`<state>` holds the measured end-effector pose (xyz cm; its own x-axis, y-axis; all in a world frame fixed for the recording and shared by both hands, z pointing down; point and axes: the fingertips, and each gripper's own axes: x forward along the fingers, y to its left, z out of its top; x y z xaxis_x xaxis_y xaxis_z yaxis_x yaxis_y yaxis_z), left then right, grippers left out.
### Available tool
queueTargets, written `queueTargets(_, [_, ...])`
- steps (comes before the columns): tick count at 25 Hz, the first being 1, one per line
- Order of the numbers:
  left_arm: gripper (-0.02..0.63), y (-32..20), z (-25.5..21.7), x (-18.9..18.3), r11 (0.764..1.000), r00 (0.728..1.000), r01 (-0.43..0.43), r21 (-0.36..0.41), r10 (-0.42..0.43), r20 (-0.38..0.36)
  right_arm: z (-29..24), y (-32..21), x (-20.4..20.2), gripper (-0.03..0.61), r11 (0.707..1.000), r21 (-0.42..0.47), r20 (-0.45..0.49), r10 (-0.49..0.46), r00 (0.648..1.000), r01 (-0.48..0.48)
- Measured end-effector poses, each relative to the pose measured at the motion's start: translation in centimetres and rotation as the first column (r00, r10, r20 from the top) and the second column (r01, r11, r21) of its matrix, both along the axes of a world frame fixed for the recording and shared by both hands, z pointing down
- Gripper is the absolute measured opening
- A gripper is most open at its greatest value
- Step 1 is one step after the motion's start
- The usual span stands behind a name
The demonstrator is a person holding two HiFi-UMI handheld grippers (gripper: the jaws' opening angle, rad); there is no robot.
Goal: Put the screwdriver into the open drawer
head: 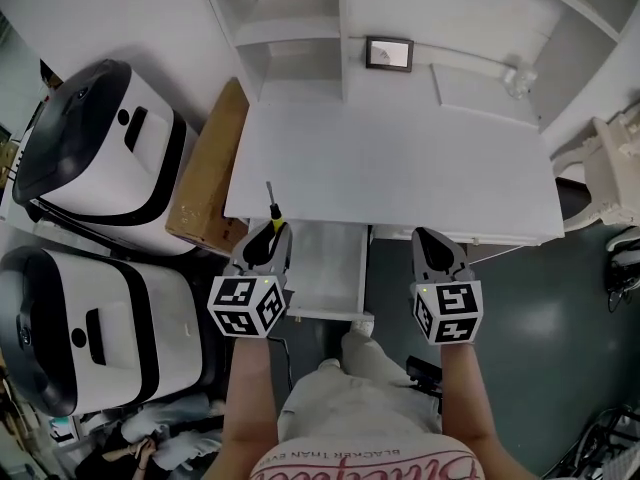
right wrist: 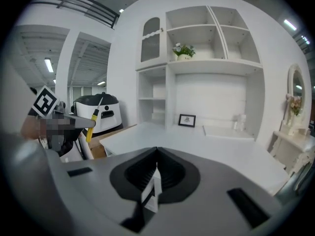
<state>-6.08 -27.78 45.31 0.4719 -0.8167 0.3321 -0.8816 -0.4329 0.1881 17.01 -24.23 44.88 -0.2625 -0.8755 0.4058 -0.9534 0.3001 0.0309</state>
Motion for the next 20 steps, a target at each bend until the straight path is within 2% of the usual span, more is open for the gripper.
queueTargets(10, [0.077, 1.4, 6.8, 0.2, 0.983, 0.998, 0.017, -0.184, -0.005, 0.066, 6.1, -0.2, -0.6, 0.008, 0.983, -0.172, 0.0, -0.061, 0.998, 0.06])
queueTargets(15, [0.077, 2.2, 9.1, 0.0, 0.967, 0.993, -0.01, -0.256, 0.04, 0.112, 8.2, 0.3, -1.4, 0.008, 0.971, -0.227, 0.01, -0.069, 0.998, 0.069])
queueTargets(20, [0.077, 2.7, 10.9, -0.2, 0.947, 0.98, -0.065, -0.316, 0.12, 0.16, 9.9, 0.8, -2.2, 0.008, 0.959, -0.276, 0.012, -0.055, 0.998, 0.057])
